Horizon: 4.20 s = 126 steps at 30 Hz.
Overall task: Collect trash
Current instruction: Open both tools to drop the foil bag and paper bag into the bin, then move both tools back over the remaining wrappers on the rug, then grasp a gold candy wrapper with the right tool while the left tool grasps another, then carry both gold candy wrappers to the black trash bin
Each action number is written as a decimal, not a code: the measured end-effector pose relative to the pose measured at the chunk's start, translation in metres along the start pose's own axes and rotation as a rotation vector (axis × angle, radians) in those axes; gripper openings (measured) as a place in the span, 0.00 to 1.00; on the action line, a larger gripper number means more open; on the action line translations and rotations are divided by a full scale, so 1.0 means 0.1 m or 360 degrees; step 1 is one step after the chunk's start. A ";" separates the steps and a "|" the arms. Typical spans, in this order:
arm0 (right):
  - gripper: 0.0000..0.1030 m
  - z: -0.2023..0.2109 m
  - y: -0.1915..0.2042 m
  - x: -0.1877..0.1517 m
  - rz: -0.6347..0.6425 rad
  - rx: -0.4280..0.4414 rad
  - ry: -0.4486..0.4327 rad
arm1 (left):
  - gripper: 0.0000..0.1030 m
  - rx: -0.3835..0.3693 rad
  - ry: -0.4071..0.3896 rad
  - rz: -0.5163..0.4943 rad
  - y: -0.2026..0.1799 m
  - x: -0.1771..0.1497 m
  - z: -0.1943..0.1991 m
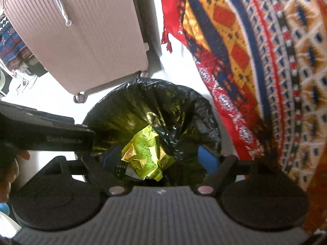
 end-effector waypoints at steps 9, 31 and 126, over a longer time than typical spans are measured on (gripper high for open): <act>0.86 0.55 -0.19 0.01 -0.0154 -0.0018 -0.0106 | 0.70 -0.0009 -0.0185 -0.0145 -0.36 0.26 0.59; 0.86 2.06 -1.62 0.21 -0.0705 -0.0216 -0.0308 | 0.85 -0.0323 -0.0554 -0.0663 -2.12 1.02 1.76; 0.55 1.29 -3.06 0.82 -0.0563 -0.0255 -0.0234 | 0.24 -0.0362 -0.0355 -0.0668 -3.61 1.61 0.49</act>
Point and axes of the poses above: each gripper's, at about its wrist camera, not at the fingertips, and z roughly against the way its jaws point, y to its left, x to its top, the point moved 6 cm from there along -z, roughly the way its jaws point, and after that the axes turned 14 degrees about -x, right-handed, at the moved point
